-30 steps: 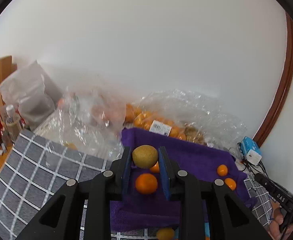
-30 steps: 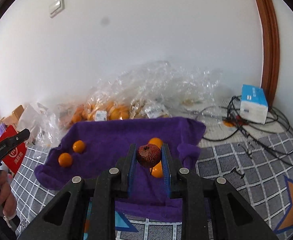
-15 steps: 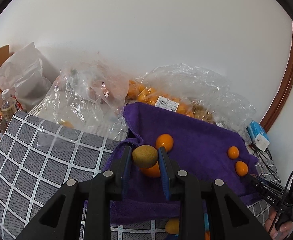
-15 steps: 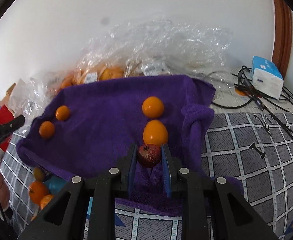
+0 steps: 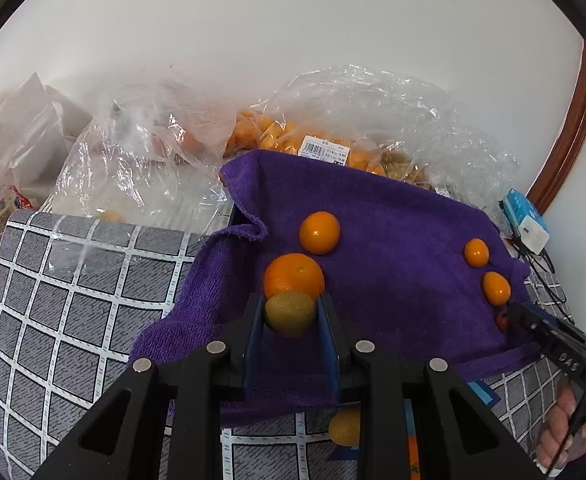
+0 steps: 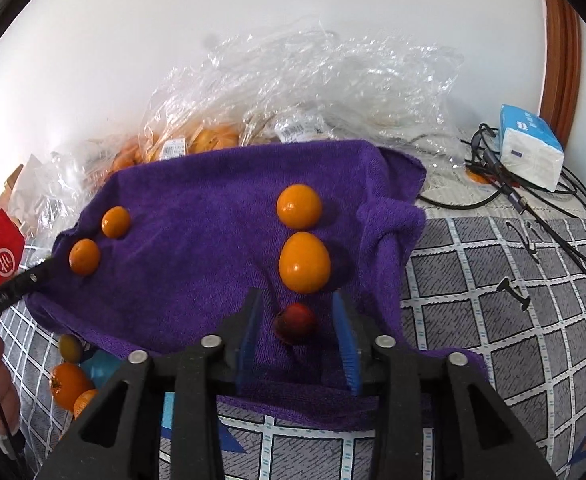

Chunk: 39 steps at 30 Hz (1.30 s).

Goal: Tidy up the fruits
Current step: 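Lower the red fruit onto the towel and open the right gripper, then lower the brown fruit onto the towel and open the left gripper, then withdraw both grippers and grasp the large orange on the star mat with the right gripper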

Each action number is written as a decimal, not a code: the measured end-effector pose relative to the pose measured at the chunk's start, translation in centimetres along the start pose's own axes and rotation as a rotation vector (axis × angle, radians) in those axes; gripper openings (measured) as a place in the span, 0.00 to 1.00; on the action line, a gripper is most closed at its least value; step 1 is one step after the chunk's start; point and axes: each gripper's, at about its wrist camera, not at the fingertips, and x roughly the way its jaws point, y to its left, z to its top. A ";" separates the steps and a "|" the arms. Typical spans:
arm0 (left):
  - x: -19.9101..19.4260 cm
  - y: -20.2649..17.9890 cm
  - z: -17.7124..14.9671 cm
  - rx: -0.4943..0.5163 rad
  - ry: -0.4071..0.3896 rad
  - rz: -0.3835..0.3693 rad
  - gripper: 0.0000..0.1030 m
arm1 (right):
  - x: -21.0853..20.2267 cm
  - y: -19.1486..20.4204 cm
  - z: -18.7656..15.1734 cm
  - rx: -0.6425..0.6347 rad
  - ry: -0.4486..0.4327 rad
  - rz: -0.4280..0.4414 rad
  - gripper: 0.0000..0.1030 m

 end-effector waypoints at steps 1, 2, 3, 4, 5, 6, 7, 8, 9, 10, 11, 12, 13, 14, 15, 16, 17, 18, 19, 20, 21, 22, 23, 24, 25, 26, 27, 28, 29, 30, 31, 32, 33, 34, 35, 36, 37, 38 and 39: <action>0.2 -0.1 -0.1 0.003 0.006 0.006 0.25 | -0.3 -0.1 0.1 0.005 -0.009 0.002 0.44; 0.5 -0.1 -0.1 0.007 0.013 0.014 0.25 | -0.6 -0.3 0.1 0.012 -0.019 0.001 0.45; 0.6 -0.1 -0.2 0.008 0.018 0.021 0.25 | -0.7 -0.4 0.2 0.018 -0.024 0.001 0.45; 0.9 -0.1 -0.2 0.007 0.029 0.029 0.25 | -0.8 -0.6 0.3 0.024 -0.028 -0.002 0.45; 1.0 0.0 -0.3 0.004 0.033 0.030 0.25 | -0.9 -0.7 0.3 0.031 -0.030 -0.005 0.45; 1.1 0.1 -0.4 0.001 0.034 0.032 0.25 | -1.1 -0.9 0.4 0.040 -0.034 -0.006 0.45; 1.1 0.0 -0.4 0.005 0.026 0.041 0.25 | -1.1 -1.0 0.4 0.046 -0.037 -0.006 0.45; 1.1 0.0 -0.4 0.007 0.024 0.045 0.25 | -1.2 -1.1 0.4 0.053 -0.041 -0.008 0.45; 1.1 -0.1 -0.5 0.012 0.024 0.051 0.25 | -1.2 -1.3 0.5 0.057 -0.041 -0.008 0.45; 1.2 -0.2 -0.5 0.018 0.023 0.057 0.25 | -1.3 -1.4 0.5 0.061 -0.042 -0.009 0.45; 1.2 -0.2 -0.5 0.021 0.023 0.060 0.25 | -1.3 -1.4 0.5 0.064 -0.043 -0.010 0.45; 1.3 -0.3 -0.4 0.023 0.024 0.062 0.25 | -1.2 -1.4 0.5 0.065 -0.043 -0.009 0.45; 1.3 -0.3 -0.4 0.021 0.025 0.059 0.25 | -1.3 -1.4 0.5 0.064 -0.042 -0.012 0.45; 1.2 -0.2 -0.4 0.018 0.024 0.055 0.25 | -1.3 -1.4 0.5 0.061 -0.044 -0.016 0.45; 1.2 -0.2 -0.4 0.017 0.024 0.052 0.25 | -1.4 -1.3 0.5 0.056 -0.051 -0.025 0.45; 1.2 -0.1 -0.4 0.017 0.025 0.049 0.25 | -1.4 -1.2 0.4 0.054 -0.053 -0.030 0.45; 1.2 -0.1 -0.3 0.016 0.027 0.045 0.25 | -1.5 -1.2 0.4 0.051 -0.054 -0.035 0.46; 1.2 0.0 -0.3 0.013 0.028 0.040 0.25 | -1.5 -1.3 0.4 0.051 -0.057 -0.042 0.47; 1.1 0.1 -0.2 0.006 0.030 0.033 0.25 | -1.5 -1.3 0.4 0.054 -0.061 -0.049 0.49; 1.0 0.1 -0.2 0.001 0.029 0.026 0.25 | -1.6 -1.5 0.4 0.059 -0.062 -0.058 0.49; 0.8 0.1 -0.2 -0.002 0.026 0.020 0.26 | -1.7 -1.5 0.4 0.063 -0.062 -0.067 0.49; 0.5 0.1 -0.1 -0.004 0.016 0.014 0.30 | -1.9 -1.6 0.4 0.070 -0.067 -0.075 0.49; 0.3 0.1 -0.1 -0.005 0.009 0.012 0.31 | -2.2 -1.8 0.4 0.078 -0.079 -0.073 0.49; 0.0 0.1 0.0 -0.005 -0.002 0.009 0.33 | -2.5 -1.9 0.5 0.086 -0.085 -0.070 0.49; -0.4 0.1 0.1 -0.004 -0.018 0.004 0.33 | -2.8 -1.9 0.6 0.086 -0.091 -0.067 0.49; -0.7 0.1 0.2 -0.004 -0.027 0.002 0.33 | -3.1 -1.7 0.7 0.080 -0.102 -0.067 0.49; -1.1 0.1 0.3 -0.005 -0.039 -0.001 0.35 | -3.4 -1.5 0.8 0.071 -0.109 -0.074 0.49; -1.5 0.1 0.4 -0.007 -0.056 -0.009 0.37 | -3.6 -1.2 0.9 0.062 -0.108 -0.086 0.49; -2.0 0.2 0.4 -0.009 -0.074 -0.012 0.38 | -3.9 -0.9 0.9 0.058 -0.105 -0.094 0.49; -2.4 0.2 0.5 -0.010 -0.091 -0.011 0.39 | -4.3 -0.5 0.8 0.051 -0.102 -0.101 0.48; -2.8 0.2 0.6 -0.009 -0.109 -0.009 0.39 | -4.7 0.0 0.7 0.043 -0.101 -0.103 0.45; -3.0 0.2 0.7 -0.006 -0.120 -0.005 0.39 | -5.1 0.4 0.4 0.032 -0.100 -0.103 0.44; -3.4 0.1 0.8 0.000 -0.132 0.000 0.39 | -5.5 0.9 0.1 0.022 -0.099 -0.102 0.43; -3.7 0.0 1.0 0.008 -0.141 0.001 0.39 | -5.8 1.2 -0.1 0.017 -0.096 -0.101 0.43; -4.0 -0.1 1.1 0.015 -0.148 -0.001 0.39 | -6.0 1.7 -0.4 0.009 -0.087 -0.098 0.43; -4.3 -0.3 1.2 0.024 -0.159 -0.003 0.39 | -6.3 2.3 -0.9 -0.003 -0.075 -0.090 0.43; -4.7 -0.5 1.4 0.038 -0.163 0.012 0.39 | -6.5 2.7 -1.3 -0.013 -0.067 -0.083 0.43; -5.0 -0.8 1.4 0.054 -0.156 0.020 0.39 | -6.6 3.3 -1.6 -0.025 -0.058 -0.077 0.43; -5.3 -0.9 1.4 0.065 -0.153 0.018 0.39 | -6.8 4.0 -2.2 -0.043 -0.046 -0.064 0.43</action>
